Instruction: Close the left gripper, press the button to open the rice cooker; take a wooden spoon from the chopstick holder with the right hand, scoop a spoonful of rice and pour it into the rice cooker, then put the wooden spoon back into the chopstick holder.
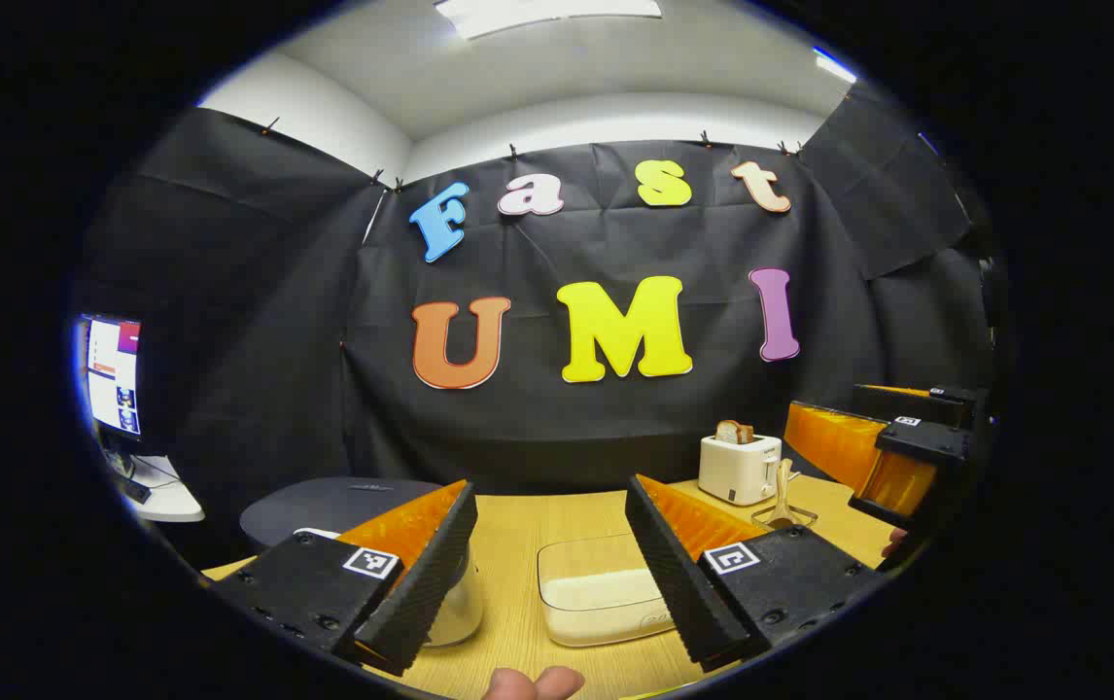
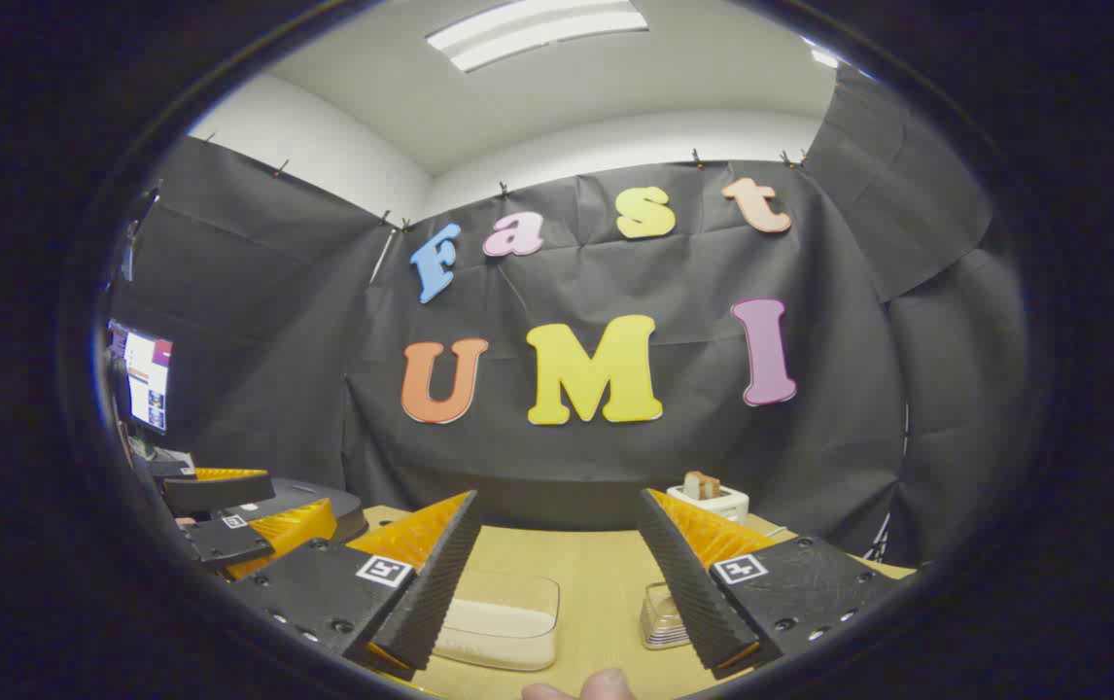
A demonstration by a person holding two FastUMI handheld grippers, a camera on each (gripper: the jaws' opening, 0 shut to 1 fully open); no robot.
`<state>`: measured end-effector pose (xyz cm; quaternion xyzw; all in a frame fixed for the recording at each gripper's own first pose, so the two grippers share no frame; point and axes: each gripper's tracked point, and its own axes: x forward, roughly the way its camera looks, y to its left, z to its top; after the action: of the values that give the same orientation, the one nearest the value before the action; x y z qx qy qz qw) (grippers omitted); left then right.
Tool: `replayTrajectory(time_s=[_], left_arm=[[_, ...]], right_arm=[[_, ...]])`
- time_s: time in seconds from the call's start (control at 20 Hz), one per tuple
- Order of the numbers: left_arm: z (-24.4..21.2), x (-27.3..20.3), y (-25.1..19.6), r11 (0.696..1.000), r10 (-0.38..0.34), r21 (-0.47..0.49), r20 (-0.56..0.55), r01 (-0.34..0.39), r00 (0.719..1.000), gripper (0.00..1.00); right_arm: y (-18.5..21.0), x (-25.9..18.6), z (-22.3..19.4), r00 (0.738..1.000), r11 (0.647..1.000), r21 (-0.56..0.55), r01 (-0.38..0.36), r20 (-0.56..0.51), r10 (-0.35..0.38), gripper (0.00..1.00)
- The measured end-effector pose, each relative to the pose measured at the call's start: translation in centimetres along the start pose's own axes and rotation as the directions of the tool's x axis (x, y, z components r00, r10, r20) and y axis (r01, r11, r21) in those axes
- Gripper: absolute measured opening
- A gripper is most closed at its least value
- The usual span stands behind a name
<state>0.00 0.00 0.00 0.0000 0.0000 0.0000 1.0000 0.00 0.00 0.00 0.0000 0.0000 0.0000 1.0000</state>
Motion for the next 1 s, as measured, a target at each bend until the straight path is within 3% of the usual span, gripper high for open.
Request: replayTrajectory(time_s=[0.3,0.5,0.55,0.6,1.0], left_arm=[[-0.4,0.3,0.9,1.0,0.019,-0.008,-0.006,-0.019,1.0,1.0],[-0.3,0.2,1.1,1.0,0.026,-0.015,0.0,-0.026,1.0,0.98],[-0.5,0.3,1.1,1.0,0.027,-0.017,-0.002,-0.027,1.0,0.94],[-0.7,0.4,1.1,1.0,0.026,-0.017,-0.001,-0.026,1.0,0.98],[-0.9,0.5,1.3,0.999,0.037,-0.018,-0.003,-0.037,0.999,0.98]], right_arm=[[-0.4,-0.1,0.4,0.999,1.0,-0.004,0.031,0.015,-0.031,0.97],[-0.7,0.0,0.1,0.999,0.999,0.026,0.037,0.004,-0.037,0.97],[-0.8,0.0,0.1,0.999,0.999,0.027,0.038,0.001,-0.038,0.97],[-0.8,0.1,0.0,0.999,0.999,0.028,0.04,0.001,-0.04,0.97],[-0.8,0.2,0.3,0.999,0.999,0.031,0.039,0.008,-0.039,0.96]])
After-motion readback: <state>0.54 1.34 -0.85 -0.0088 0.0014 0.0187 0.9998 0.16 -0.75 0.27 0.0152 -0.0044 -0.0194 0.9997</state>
